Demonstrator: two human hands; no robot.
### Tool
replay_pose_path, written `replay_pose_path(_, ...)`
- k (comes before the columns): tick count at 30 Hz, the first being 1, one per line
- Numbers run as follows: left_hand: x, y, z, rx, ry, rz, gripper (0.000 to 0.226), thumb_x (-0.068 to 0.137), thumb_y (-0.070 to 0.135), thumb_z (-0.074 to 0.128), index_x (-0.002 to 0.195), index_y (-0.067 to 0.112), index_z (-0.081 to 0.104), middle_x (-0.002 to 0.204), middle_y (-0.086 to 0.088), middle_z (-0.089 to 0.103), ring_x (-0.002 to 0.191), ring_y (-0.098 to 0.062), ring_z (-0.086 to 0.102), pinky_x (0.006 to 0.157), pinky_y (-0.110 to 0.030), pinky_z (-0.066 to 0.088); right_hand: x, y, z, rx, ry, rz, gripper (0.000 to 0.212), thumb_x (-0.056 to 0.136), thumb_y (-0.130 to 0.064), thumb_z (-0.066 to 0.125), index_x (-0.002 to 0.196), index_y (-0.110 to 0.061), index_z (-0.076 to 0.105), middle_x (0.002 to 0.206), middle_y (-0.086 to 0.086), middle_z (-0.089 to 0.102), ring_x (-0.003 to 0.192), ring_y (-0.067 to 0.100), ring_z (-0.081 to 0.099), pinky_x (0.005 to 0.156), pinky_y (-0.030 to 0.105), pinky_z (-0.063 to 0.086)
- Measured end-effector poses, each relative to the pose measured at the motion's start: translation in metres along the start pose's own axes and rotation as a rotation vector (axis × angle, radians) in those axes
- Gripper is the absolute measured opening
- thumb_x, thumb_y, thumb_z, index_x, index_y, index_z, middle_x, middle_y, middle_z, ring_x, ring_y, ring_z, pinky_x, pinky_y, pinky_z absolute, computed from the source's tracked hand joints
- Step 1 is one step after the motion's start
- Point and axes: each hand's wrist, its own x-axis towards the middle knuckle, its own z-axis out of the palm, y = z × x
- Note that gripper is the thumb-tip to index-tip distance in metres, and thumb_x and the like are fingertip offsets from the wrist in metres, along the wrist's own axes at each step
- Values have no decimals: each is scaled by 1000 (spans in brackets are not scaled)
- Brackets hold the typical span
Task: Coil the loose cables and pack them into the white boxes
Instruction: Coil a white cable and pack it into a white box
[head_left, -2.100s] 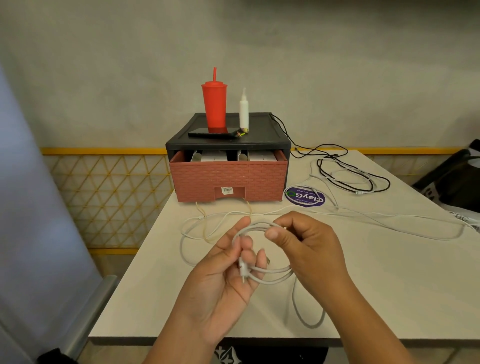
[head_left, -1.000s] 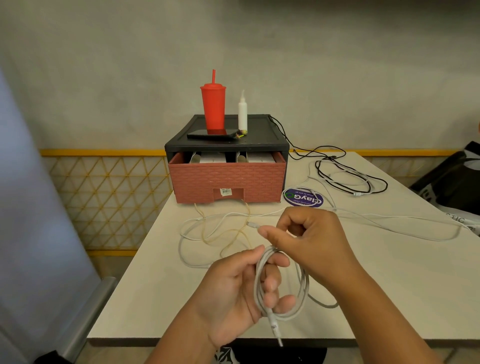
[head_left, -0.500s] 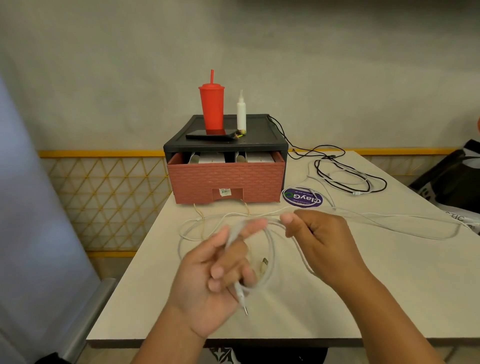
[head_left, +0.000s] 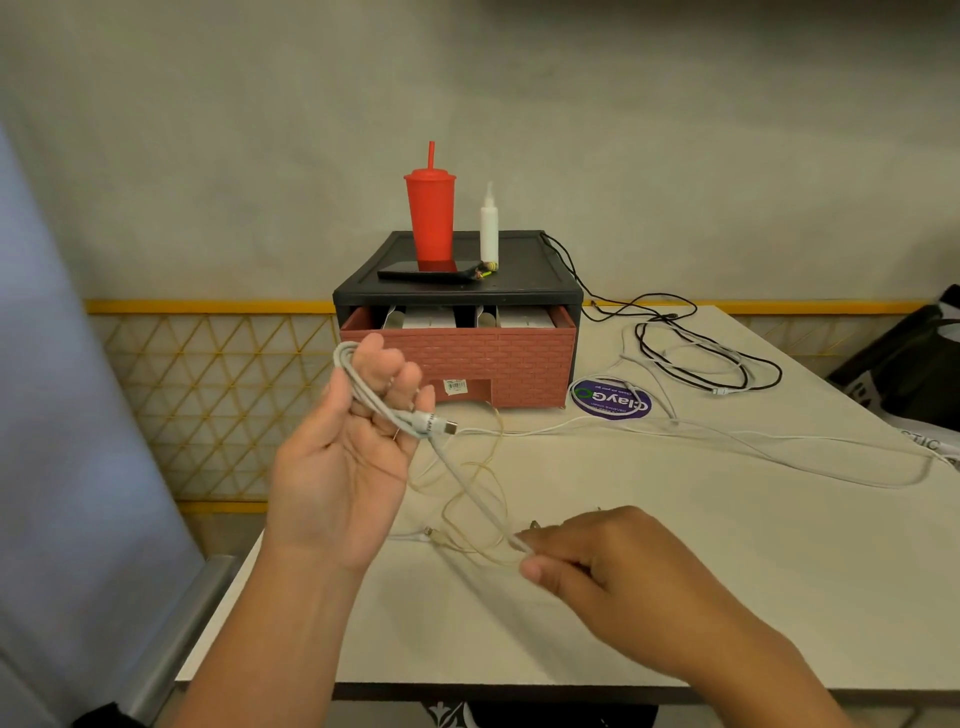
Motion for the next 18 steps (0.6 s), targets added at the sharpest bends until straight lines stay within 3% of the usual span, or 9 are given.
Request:
replay_pose_path(3,-3,-11,2,260,-20,36,37,91,26,35,125,18,47,84,4,74,89,-9,69,84,-29,54,-2,-7,1,-10,28,-61,66,80,-62,18,108,-20,61,79,-1,65,75,13,56,71,33,48)
replay_pose_path(7,-7,-26,-3,752,-155,34,40,91,34,47,129,38,34,92,10,74,97,-5,66,78,-19,51,-2,-12,-8,-21,84,-107,50,82,-50,27,92,-20,66,71,-4,61,70,14,53,64,34,47)
replay_pose_path(9,-13,-36,-7,988,-249,38,28,91,37,44,118,43,40,88,16,72,85,-4,66,73,-17,48,1,-13,-14,-70,132,-107,40,82,-45,34,81,-19,65,67,-7,60,65,13,52,58,32,46)
replay_pose_path(11,-20,-43,-9,1135,-324,-19,20,88,42,38,100,37,53,73,11,67,68,-5,60,69,-25,47,3,-11,-18,-92,248,-94,30,81,-43,43,72,-23,64,62,-11,58,61,8,51,53,24,42)
replay_pose_path(13,-28,-45,-7,1184,-386,-98,34,86,50,39,97,24,58,60,9,55,58,-6,50,63,-26,43,5,-8,-23,-35,343,-37,24,77,-46,53,70,-26,64,61,-12,59,61,6,52,54,20,41)
replay_pose_path(15,-33,-44,-4,1082,-418,-197,50,79,56,45,104,17,63,63,13,51,60,-3,47,61,-18,39,6,-5,-27,80,414,28,17,72,-43,68,73,-26,65,65,-11,63,63,7,56,56,19,41)
replay_pose_path(18,-36,-35,1,1028,-470,-258,40,66,55,55,87,23,67,67,15,55,62,-3,48,61,-16,39,7,1,-31,192,521,83,17,69,-32,76,81,-33,64,75,-14,65,68,10,59,58,20,43)
